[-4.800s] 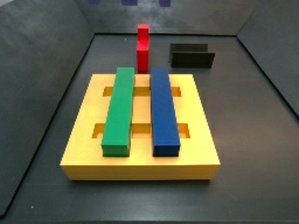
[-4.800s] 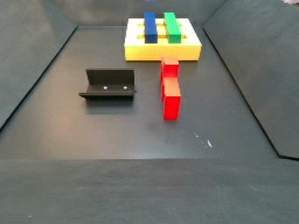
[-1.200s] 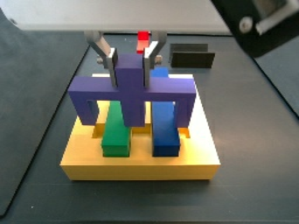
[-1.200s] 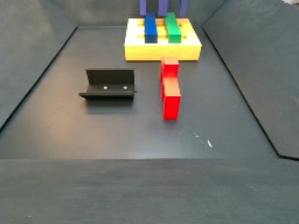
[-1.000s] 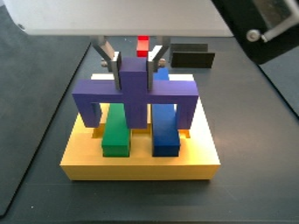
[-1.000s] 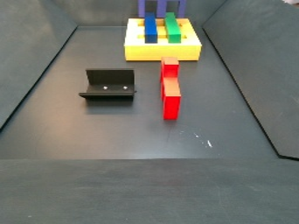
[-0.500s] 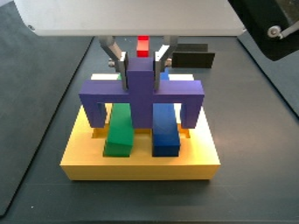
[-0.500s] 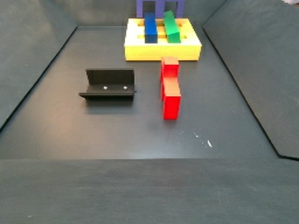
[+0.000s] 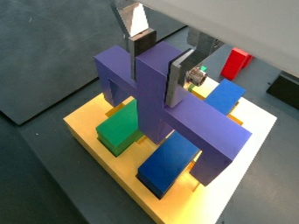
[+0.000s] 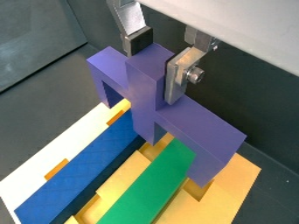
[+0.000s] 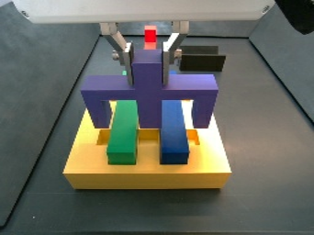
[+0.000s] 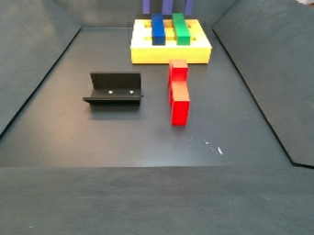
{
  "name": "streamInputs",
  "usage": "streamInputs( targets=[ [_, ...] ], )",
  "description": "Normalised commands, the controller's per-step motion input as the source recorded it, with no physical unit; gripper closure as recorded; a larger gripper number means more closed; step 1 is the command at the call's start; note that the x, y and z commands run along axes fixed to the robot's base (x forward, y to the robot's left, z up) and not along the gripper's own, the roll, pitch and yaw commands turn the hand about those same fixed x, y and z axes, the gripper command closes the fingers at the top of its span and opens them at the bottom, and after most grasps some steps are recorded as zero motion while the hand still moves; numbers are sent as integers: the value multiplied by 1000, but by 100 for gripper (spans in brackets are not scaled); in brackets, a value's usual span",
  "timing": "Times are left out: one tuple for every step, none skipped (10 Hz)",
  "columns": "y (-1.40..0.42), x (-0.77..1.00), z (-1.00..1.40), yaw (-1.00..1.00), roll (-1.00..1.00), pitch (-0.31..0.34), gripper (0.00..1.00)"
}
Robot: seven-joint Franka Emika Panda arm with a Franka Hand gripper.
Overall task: Pick up the purple object. Move up. Move to above the board. Insert the purple object.
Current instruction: Insert the purple object.
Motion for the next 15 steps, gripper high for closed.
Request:
streamInputs(
  targets=[
    [0, 140, -166, 40, 34, 0, 100],
    [0, 123, -194, 37, 24, 0, 100],
    [0, 69, -226, 34, 43, 0, 100],
    [0, 0, -246, 26, 21, -11, 100],
    [0, 0, -237, 0, 30, -19, 100],
    [0, 0, -217, 0, 37, -4, 100],
    [0, 54, -257, 26, 63, -1, 100],
    [0, 203, -186, 46, 129, 0, 100],
    [0, 217, -17, 46, 131, 36, 100],
    [40, 0, -74, 0, 64, 0, 100],
    [100, -37, -60, 0, 10, 0, 100],
    [0, -169, -3, 0, 0, -16, 100],
    [-91, -283, 0, 23, 60, -71, 100],
    [0, -117, 0, 0, 14, -11, 100],
    [0, 0, -23, 0, 7, 0, 100]
  ],
)
